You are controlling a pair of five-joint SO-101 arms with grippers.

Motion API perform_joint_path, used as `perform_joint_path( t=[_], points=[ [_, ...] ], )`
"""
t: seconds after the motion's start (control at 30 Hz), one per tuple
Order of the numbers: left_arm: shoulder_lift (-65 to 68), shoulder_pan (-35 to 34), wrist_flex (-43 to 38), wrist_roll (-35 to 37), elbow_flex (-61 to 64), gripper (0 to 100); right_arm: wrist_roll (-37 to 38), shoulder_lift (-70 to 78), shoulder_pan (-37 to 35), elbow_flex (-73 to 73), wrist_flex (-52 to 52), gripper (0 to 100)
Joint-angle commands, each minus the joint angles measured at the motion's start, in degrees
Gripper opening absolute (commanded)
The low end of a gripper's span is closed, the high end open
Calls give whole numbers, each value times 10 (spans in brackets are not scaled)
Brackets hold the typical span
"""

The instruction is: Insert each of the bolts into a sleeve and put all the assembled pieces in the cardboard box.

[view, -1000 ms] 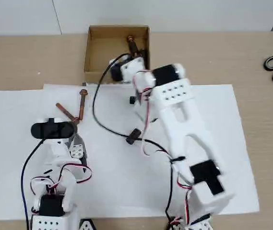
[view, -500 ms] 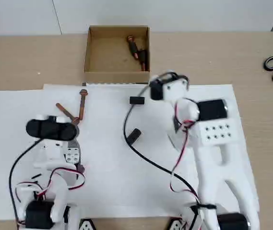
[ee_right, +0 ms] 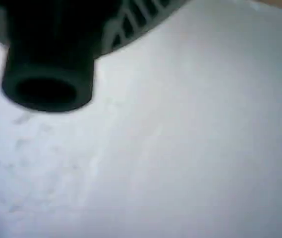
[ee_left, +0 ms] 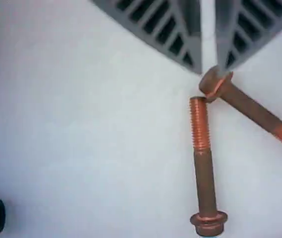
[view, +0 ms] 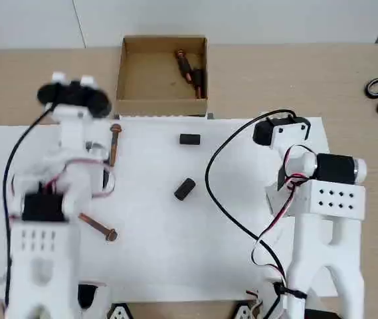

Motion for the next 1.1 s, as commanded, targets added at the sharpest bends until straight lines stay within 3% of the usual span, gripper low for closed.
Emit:
perform_joint_path(
  t=[0.0,0.13,0.53,0.63,1.07],
  points=[
    [100,-1,5,-39,-85,13,3,-17,7,-4,-1,2],
    [210,2,11,-34,-151,13,3,-17,27,-4,-1,2],
    [547,-2,135,-28,-460,33,6,-20,87,34,-10,3],
    [612,-2,167,-28,-536,74,6,-17,87,34,-11,3],
    [843,-33,294,-28,-821,80,6,-17,86,36,-16,3]
  ],
)
